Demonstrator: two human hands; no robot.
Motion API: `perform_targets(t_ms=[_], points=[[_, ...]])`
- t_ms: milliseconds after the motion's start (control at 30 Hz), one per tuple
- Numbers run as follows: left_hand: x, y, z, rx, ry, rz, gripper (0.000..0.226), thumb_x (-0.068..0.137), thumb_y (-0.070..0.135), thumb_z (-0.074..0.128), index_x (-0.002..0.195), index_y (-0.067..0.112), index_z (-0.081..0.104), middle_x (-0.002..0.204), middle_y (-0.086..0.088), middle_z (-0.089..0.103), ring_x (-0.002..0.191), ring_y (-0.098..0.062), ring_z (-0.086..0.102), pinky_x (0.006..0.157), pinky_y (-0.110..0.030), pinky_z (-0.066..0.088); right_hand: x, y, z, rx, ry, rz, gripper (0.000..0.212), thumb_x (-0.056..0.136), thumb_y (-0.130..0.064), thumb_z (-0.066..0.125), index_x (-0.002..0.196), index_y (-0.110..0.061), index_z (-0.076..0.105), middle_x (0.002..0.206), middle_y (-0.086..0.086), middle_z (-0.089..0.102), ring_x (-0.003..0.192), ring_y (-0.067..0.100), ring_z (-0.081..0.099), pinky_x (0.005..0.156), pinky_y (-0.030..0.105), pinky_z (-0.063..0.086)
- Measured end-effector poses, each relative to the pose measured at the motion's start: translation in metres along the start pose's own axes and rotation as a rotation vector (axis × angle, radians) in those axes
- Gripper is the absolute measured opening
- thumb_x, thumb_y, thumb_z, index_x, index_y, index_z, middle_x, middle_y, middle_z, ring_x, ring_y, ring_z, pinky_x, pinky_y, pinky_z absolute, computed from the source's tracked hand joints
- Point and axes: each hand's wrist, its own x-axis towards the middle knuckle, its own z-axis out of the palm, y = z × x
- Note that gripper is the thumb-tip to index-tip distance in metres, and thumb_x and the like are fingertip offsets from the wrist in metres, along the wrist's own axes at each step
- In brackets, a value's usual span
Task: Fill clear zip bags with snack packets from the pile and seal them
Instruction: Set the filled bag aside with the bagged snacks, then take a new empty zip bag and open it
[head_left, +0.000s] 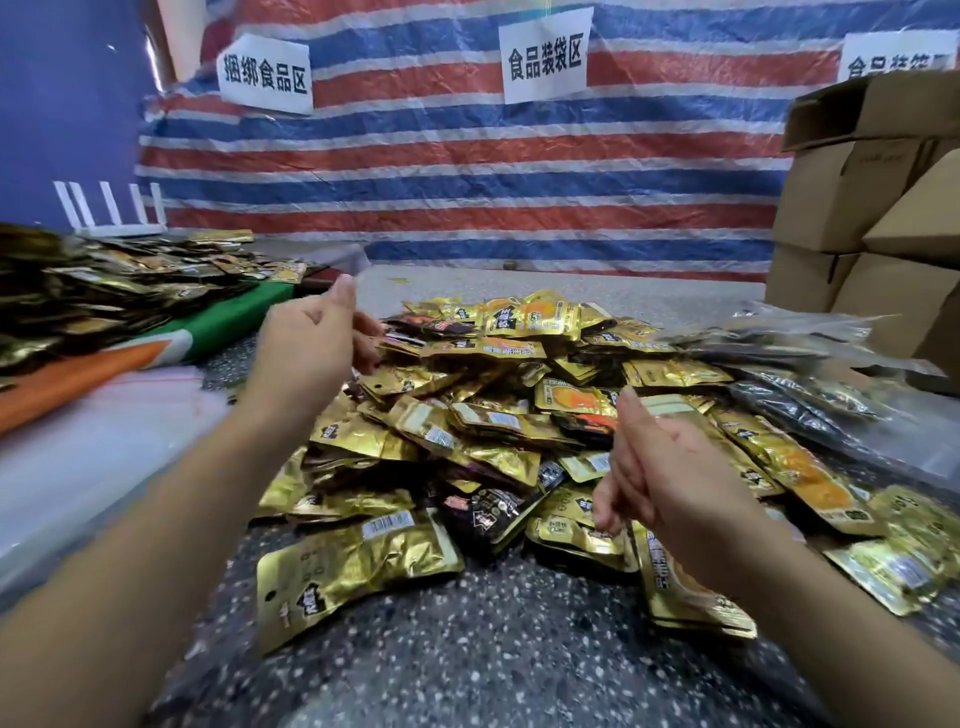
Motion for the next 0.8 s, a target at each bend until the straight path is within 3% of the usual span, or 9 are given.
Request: perform_targets(t_ms=[67,133,233,367,500,633,800], points=[[0.022,-0.021,-0.026,0.134,0.132,0.034,0.036,0.103,0.031,0.046,0.083,0.01,0.066,0.06,0.004,0.068,0.055,-0.007,0.064,0.053,-0.018,0.049,-0.001,0.004,0.006,0.007,-0.038,-0.01,0.061,0.09,-0.06,0.04,0.045,-0.018,0.045,0.036,0.003,0.033,0.047,0.028,0.06,0.045,0.028,0.045],[0.041,-0.05,-0.056,0.43,0.224,0.056,0.02,0.099,0.023,0.054,0.103,0.008,0.066,0.087,-0.005,0.072,0.079,-0.022,0.066,0.072,-0.034,0.052,-0.002,0.007,0.011,0.008,-0.08,-0.018,0.059,0.088,-0.059,0.042,0.046,-0.02,0.046,0.036,0.002,0.033,0.046,0.027,0.06,0.045,0.026,0.044],[0.053,-0.091,-0.096,0.982,0.266,-0.054,0.035,0.095,0.027,0.057,0.117,0.0,0.059,0.108,-0.028,0.064,0.099,-0.046,0.059,0.08,-0.046,0.048,-0.003,0.008,0.013,-0.018,-0.113,-0.016,0.057,0.089,-0.06,0.042,0.048,-0.02,0.047,0.038,0.001,0.034,0.047,0.027,0.06,0.046,0.026,0.046],[0.045,-0.131,-0.124,1.24,0.11,-0.322,0.048,0.097,0.038,0.048,0.113,-0.006,0.06,0.114,-0.028,0.062,0.106,-0.044,0.058,0.085,-0.043,0.049,-0.004,0.007,0.013,-0.032,-0.12,-0.004,0.055,0.087,-0.06,0.044,0.051,-0.018,0.046,0.037,-0.001,0.034,0.046,0.027,0.058,0.046,0.029,0.045],[0.037,-0.141,-0.133,1.293,0.028,-0.363,0.029,0.096,0.03,0.051,0.098,0.005,0.066,0.102,-0.016,0.066,0.097,-0.034,0.06,0.078,-0.034,0.049,-0.006,0.006,0.013,-0.063,-0.138,0.01,0.054,0.085,-0.061,0.043,0.05,-0.02,0.047,0.036,-0.002,0.041,0.047,0.025,0.057,0.046,0.028,0.045],[0.037,-0.133,-0.13,1.334,0.04,-0.374,0.022,0.091,0.033,0.059,0.086,0.012,0.063,0.077,-0.003,0.052,0.081,-0.028,0.053,0.068,-0.029,0.042,-0.006,0.004,0.014,-0.08,-0.131,0.011,0.052,0.082,-0.06,0.045,0.048,-0.022,0.047,0.035,-0.002,0.043,0.046,0.025,0.057,0.046,0.027,0.046],[0.034,-0.134,-0.13,1.395,0.07,-0.346,0.011,0.085,0.021,0.065,0.084,0.01,0.067,0.073,-0.004,0.056,0.075,-0.028,0.055,0.061,-0.027,0.041,-0.007,0.004,0.015,-0.094,-0.122,-0.002,0.051,0.082,-0.059,0.046,0.046,-0.023,0.047,0.035,-0.003,0.042,0.046,0.024,0.057,0.045,0.026,0.046]])
